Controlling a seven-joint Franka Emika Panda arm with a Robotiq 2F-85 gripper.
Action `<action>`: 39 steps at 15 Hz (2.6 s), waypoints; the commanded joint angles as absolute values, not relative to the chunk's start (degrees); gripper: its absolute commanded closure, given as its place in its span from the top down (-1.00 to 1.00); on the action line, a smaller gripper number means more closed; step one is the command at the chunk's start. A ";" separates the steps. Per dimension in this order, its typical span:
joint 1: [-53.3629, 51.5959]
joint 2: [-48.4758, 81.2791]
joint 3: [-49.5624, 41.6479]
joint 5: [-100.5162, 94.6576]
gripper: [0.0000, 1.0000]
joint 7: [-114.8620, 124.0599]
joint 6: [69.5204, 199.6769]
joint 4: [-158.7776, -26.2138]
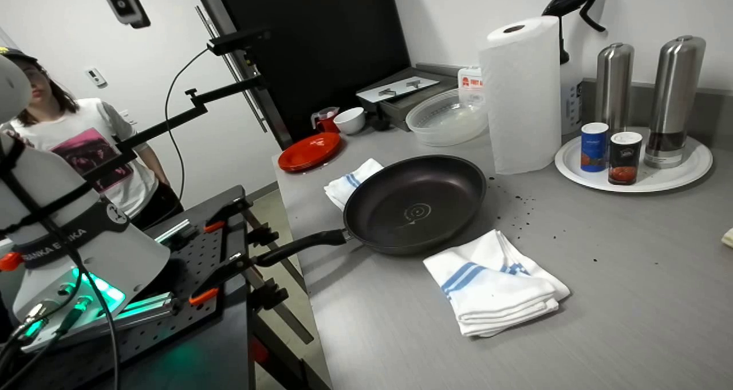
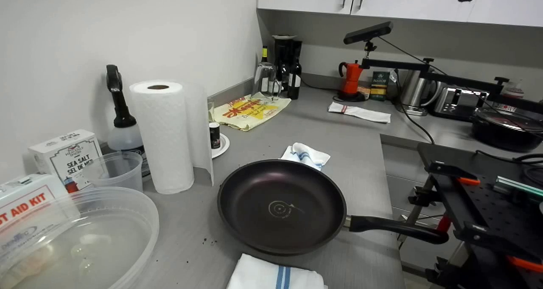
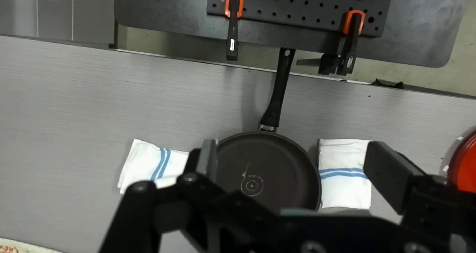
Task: Use the towel to wipe the pan.
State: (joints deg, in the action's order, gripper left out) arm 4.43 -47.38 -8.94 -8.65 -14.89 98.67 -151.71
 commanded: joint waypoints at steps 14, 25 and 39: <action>8.84 -10.69 -10.72 -2.81 1.00 1.53 132.26 -150.41; 13.73 16.64 -12.37 11.04 1.00 1.35 141.36 -129.29; 16.32 37.63 -12.54 11.14 1.00 11.16 152.88 -114.10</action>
